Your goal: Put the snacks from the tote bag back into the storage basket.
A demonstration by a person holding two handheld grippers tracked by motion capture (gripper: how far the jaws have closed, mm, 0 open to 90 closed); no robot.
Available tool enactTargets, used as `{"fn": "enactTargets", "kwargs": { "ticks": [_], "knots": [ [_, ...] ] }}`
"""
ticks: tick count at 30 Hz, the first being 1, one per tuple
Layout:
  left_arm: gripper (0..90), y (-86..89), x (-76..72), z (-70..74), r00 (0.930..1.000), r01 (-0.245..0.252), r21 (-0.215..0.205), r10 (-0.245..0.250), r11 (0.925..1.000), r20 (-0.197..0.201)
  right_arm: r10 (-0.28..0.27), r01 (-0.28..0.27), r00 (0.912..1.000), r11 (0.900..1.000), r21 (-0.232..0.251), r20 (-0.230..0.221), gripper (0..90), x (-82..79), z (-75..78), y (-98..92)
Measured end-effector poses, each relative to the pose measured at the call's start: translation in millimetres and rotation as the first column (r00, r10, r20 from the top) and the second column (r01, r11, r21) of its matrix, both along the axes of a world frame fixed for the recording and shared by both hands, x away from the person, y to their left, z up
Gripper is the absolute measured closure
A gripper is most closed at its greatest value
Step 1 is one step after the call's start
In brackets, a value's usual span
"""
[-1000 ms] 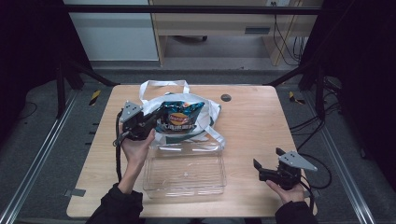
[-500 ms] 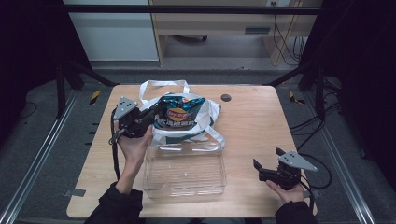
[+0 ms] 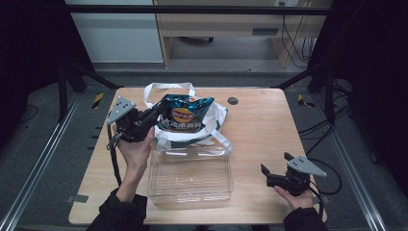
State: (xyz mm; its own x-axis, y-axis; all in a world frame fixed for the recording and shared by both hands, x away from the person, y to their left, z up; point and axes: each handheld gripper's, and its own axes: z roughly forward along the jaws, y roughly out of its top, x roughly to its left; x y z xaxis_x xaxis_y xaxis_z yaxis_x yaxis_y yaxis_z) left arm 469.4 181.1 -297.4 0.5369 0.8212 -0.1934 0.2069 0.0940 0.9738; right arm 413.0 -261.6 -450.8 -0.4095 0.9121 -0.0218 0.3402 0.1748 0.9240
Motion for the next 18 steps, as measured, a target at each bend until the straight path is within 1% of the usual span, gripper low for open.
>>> {"fn": "enactTargets", "kwargs": {
  "ticks": [8, 11, 18],
  "knots": [
    [90.0, 3.2, -11.3, 8.7, 0.9996, 0.017, -0.019, -0.017, 0.9997, 0.024, -0.001, 0.001, 1.0000, 1.000, 0.001, 0.000, 5.9, -0.3, 0.1, 0.0],
    [90.0, 3.8, -16.3, 11.0, 0.9992, 0.023, -0.019, -0.022, 0.9996, 0.033, -0.001, 0.001, 1.0000, 1.000, -0.001, 0.000, 5.9, -0.3, 0.1, -0.1],
    [90.0, 4.7, -29.1, 10.8, 0.9983, 0.042, -0.020, -0.041, 0.9989, 0.042, -0.001, 0.001, 1.0000, 1.000, -0.001, 0.001, 5.9, -0.7, 0.3, -0.2]
  ]
}}
